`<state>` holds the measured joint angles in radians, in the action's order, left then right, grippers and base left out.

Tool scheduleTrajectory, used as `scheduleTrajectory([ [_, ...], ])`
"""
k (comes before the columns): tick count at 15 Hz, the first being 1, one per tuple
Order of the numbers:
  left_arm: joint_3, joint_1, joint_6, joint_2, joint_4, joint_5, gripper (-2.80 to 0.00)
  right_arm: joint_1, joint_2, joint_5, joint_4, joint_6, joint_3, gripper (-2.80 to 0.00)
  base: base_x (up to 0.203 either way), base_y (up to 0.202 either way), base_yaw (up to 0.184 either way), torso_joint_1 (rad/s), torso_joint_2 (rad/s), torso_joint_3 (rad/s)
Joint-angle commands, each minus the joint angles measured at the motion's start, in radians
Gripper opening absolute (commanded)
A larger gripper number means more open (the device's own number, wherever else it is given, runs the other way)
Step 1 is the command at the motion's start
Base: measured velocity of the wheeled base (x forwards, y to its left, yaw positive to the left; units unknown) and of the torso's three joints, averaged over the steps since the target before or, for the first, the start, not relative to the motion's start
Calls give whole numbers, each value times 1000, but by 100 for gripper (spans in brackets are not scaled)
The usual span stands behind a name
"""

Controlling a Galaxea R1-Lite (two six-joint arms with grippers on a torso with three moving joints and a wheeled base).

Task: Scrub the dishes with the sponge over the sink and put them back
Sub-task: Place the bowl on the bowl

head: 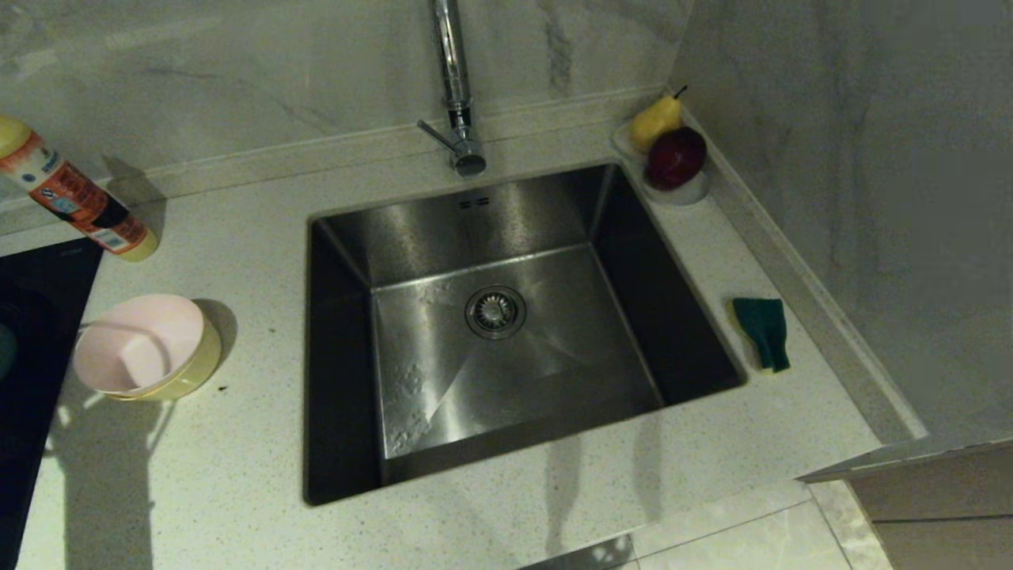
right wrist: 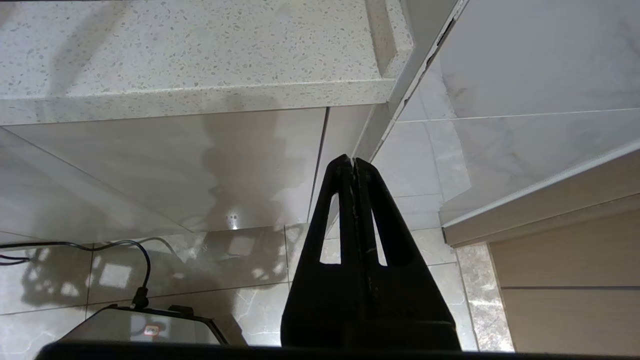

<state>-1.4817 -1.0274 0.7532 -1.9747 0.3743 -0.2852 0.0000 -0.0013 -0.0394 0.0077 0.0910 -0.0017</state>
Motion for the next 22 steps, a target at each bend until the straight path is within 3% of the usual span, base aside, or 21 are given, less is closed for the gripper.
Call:
scheduleTrajectory([
  [1, -5, 1, 5, -4, 3, -3, 0, 0, 0, -1, 0, 1, 0, -280, 0, 0, 0, 0, 0, 0],
  [16, -23, 1, 5, -4, 14, -5, 0, 0, 0, -1, 0, 1, 0, -280, 0, 0, 0, 0, 0, 0],
  [17, -22, 1, 3, -4, 14, -3, -280, 0, 0, -1, 0, 1, 0, -280, 0, 0, 0, 0, 0, 0],
  [22, -23, 1, 0, -4, 12, -3, -280, 0, 0, -1, 0, 1, 0, -280, 0, 0, 0, 0, 0, 0],
])
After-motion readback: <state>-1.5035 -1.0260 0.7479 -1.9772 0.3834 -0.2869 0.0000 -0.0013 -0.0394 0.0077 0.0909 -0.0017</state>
